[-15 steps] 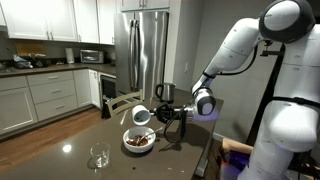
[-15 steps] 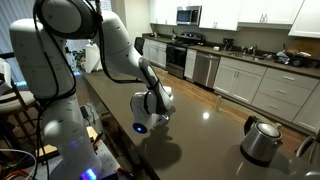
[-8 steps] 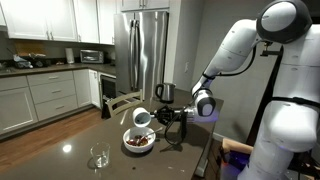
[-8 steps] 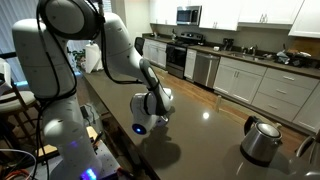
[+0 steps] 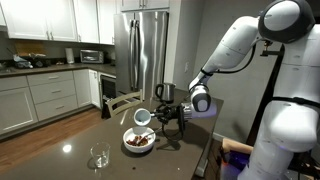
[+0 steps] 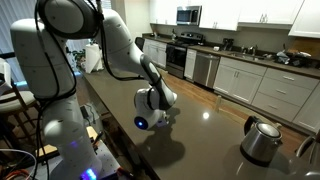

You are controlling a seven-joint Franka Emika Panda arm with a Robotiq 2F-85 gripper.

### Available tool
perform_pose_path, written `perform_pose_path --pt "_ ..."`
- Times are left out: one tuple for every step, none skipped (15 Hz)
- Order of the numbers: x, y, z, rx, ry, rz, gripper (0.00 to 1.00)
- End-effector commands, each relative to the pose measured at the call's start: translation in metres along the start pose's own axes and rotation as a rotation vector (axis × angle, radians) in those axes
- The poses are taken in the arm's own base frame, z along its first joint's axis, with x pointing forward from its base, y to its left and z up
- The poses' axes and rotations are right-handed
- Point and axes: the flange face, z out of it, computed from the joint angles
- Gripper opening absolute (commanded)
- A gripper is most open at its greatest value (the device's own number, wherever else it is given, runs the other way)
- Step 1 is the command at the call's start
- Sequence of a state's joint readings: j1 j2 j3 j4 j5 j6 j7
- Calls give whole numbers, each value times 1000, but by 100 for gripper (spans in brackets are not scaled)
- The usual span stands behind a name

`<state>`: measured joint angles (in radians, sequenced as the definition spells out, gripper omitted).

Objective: Pour cereal from the mug to the bowl.

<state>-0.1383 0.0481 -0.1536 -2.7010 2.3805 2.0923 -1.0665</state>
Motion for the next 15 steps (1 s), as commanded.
perform_pose_path --pt "4 -30 8 16 45 150 4" --pt "6 -35 9 16 58 188 4" --pt "9 -40 11 17 74 229 4" --pt "13 -45 12 16 92 267 4" --pt "17 -48 13 19 114 299 4" --pt "21 -52 14 20 134 330 4" --pt "25 -55 15 24 156 361 4" --pt "29 -58 16 28 173 385 4" --pt "33 -61 16 31 193 414 4" --pt "37 -63 17 34 214 444 4" --pt "40 -66 17 34 232 473 4" --pt "45 -67 18 33 251 505 4" --pt "48 -68 18 32 269 534 4" --pt "52 -69 19 24 282 566 4" --pt "56 -68 21 11 295 601 4"
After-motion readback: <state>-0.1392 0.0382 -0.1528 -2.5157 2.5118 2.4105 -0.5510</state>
